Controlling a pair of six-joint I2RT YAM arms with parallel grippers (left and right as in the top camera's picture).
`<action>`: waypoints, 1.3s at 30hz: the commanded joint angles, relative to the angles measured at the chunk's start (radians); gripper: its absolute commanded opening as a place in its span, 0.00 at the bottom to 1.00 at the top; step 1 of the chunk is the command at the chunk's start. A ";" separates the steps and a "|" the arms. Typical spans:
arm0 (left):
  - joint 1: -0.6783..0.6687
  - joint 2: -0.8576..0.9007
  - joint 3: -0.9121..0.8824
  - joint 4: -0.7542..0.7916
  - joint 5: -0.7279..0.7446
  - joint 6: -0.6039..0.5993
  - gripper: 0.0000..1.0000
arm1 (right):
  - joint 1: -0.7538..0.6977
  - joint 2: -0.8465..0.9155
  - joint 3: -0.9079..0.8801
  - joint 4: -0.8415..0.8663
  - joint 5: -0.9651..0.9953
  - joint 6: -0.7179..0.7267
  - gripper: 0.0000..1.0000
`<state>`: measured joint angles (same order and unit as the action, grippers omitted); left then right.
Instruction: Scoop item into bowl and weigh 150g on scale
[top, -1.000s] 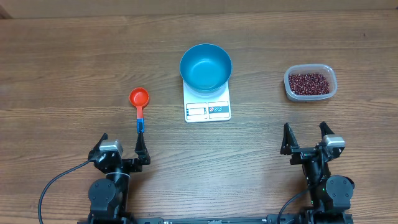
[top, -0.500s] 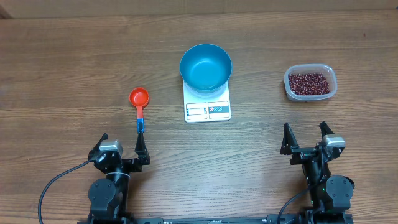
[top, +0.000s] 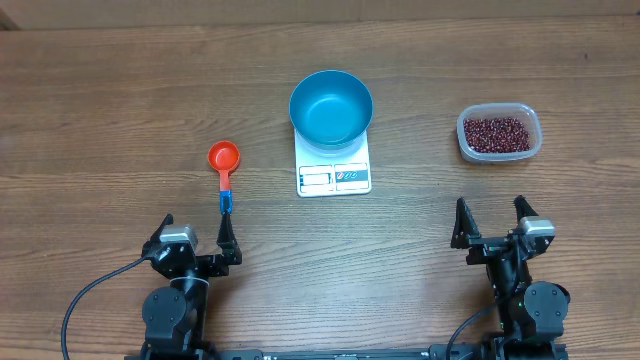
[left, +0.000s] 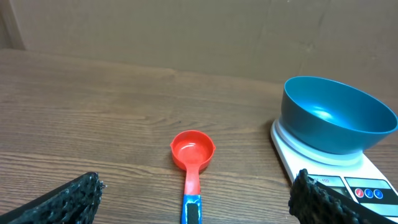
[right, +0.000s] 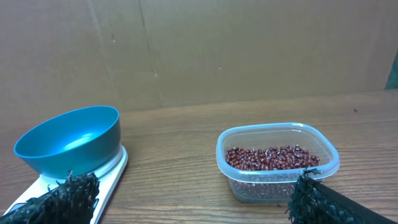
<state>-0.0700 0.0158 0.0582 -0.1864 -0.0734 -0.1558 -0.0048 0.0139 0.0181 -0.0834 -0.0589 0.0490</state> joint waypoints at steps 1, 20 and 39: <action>0.006 -0.005 -0.005 0.004 0.011 0.014 0.99 | 0.006 -0.011 -0.010 0.002 0.013 0.003 1.00; 0.006 -0.005 -0.005 0.004 0.011 0.014 0.99 | 0.006 -0.011 -0.010 0.002 0.013 0.003 1.00; 0.005 -0.005 -0.001 -0.001 0.124 0.067 1.00 | 0.006 -0.011 -0.010 0.002 0.013 0.003 1.00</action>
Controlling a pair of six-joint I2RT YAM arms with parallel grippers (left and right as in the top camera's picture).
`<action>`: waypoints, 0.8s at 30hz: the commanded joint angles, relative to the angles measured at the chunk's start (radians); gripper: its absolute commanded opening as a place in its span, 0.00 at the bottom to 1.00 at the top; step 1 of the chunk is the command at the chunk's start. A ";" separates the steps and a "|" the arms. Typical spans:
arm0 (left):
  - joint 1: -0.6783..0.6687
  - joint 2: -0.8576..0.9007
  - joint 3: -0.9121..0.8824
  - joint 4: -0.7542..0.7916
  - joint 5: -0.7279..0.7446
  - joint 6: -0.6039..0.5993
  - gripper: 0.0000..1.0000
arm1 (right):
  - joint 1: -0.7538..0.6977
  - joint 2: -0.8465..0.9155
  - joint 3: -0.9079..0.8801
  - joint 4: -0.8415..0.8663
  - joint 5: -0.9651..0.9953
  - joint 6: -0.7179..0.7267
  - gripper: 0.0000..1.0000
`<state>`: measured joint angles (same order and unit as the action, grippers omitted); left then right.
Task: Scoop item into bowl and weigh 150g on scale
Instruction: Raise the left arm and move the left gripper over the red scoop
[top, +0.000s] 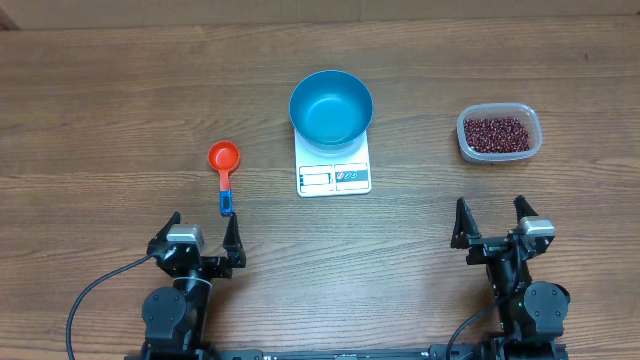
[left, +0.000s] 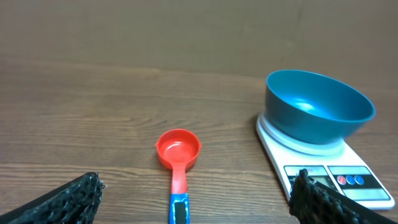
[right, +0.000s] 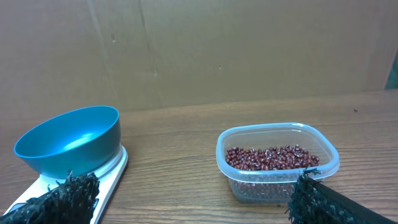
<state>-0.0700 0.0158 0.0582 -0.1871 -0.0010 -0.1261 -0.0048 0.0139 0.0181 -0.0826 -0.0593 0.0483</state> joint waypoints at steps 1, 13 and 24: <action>0.005 -0.005 0.000 -0.004 0.055 0.037 1.00 | 0.006 -0.011 -0.010 0.001 0.014 0.004 1.00; 0.005 -0.005 0.130 -0.162 0.057 0.098 1.00 | 0.006 -0.011 -0.010 0.001 0.014 0.004 1.00; 0.005 0.068 0.259 -0.248 0.058 0.098 1.00 | 0.006 -0.011 -0.010 0.001 0.014 0.004 1.00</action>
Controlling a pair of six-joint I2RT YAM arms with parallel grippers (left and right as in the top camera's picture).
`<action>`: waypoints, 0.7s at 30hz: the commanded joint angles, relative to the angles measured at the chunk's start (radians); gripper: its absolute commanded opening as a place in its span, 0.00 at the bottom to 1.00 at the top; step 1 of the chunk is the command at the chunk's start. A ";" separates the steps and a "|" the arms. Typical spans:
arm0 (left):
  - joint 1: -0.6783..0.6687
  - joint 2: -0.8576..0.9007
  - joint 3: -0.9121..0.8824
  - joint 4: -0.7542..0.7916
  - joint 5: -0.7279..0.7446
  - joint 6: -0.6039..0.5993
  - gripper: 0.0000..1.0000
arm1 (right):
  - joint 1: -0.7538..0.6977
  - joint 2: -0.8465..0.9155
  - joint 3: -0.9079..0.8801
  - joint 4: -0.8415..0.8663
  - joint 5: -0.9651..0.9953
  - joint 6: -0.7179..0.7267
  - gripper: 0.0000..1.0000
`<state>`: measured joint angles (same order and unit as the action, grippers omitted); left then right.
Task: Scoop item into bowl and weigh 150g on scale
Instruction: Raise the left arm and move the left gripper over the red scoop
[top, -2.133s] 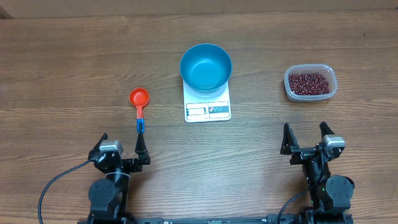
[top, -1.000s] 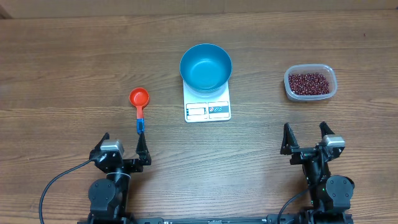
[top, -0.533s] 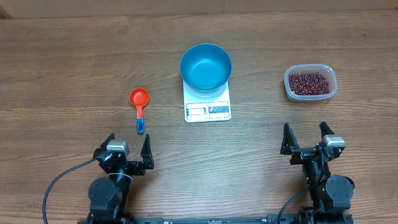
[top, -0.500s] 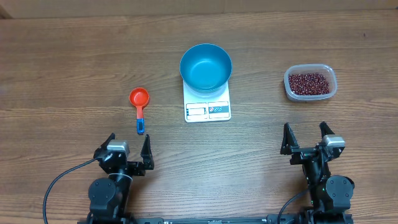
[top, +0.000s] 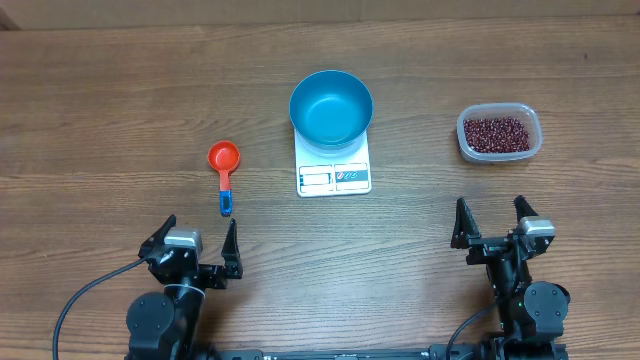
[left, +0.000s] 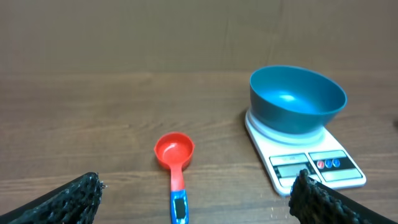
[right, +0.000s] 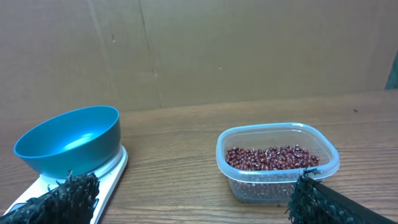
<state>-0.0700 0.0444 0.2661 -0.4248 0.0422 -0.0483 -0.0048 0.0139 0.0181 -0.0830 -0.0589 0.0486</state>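
A red scoop with a blue handle end lies on the table left of the scale, its handle pointing toward my left gripper. That gripper is open and just short of the handle; in its wrist view the scoop lies between the spread fingers. An empty blue bowl sits on the white scale. A clear container of red beans stands at the right. My right gripper is open, with nothing in it, near the front edge below the beans.
The wooden table runs back to a brown cardboard wall. The scale's display and buttons face the arms.
My left gripper has drawn back a little toward the front edge, so its camera now sees the whole scoop handle and more of the scale. The right arm, scoop, bowl and beans are unchanged.
At first my left gripper stood open with its right finger close beside the scoop's handle end, angled slightly left. Then it faced the scoop more squarely. Now it sits a bit farther back. Nothing on the table has been touched, and the right gripper stayed open and still.
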 joint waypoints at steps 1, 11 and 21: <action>0.005 0.060 0.068 -0.020 0.014 0.020 1.00 | 0.006 -0.011 -0.010 0.002 0.013 0.004 1.00; 0.005 0.340 0.272 -0.104 0.014 0.028 1.00 | 0.006 -0.011 -0.010 0.002 0.013 0.004 1.00; 0.004 0.627 0.523 -0.256 0.018 0.092 0.99 | 0.006 -0.011 -0.010 0.002 0.013 0.004 1.00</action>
<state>-0.0700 0.6144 0.7136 -0.6579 0.0463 0.0013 -0.0048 0.0139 0.0185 -0.0837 -0.0589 0.0486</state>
